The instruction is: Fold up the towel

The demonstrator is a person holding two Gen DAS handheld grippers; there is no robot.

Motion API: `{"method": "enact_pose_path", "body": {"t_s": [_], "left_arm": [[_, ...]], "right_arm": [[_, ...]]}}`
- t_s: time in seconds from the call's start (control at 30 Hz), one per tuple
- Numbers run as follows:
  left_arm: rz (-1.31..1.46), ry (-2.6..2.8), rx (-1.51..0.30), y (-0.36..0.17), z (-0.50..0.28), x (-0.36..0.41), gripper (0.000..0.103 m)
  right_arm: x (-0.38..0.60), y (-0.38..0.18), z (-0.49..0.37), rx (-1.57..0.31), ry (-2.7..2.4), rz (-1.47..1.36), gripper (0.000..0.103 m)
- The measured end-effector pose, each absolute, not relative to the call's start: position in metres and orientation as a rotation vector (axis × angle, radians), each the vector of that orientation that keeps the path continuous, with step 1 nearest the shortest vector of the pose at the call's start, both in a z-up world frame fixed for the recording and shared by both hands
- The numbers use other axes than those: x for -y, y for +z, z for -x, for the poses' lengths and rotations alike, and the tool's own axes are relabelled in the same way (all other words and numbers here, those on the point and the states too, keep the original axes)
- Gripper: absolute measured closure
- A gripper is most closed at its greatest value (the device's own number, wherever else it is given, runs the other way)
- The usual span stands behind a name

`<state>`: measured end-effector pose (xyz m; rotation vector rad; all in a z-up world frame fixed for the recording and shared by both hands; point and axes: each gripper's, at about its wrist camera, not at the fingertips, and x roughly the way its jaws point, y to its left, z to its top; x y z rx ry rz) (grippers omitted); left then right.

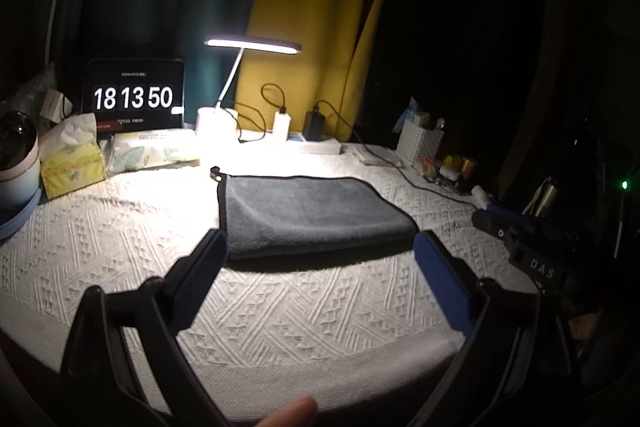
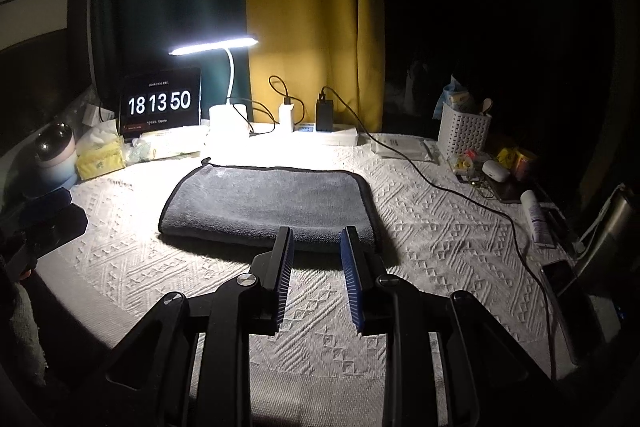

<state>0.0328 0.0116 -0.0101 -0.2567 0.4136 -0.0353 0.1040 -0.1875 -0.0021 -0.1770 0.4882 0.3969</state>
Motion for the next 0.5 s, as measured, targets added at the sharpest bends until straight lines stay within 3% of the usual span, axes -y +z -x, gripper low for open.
{"method": "enact_pose_path", "body": {"t_s": [0.5], "left_arm": [[0.214,0.0,-0.32,0.016,0.002,-0.003,0.007]], "right_arm": [[0.2,0.025,-0.065,-0.405,0.393,0.178,0.076]]}}
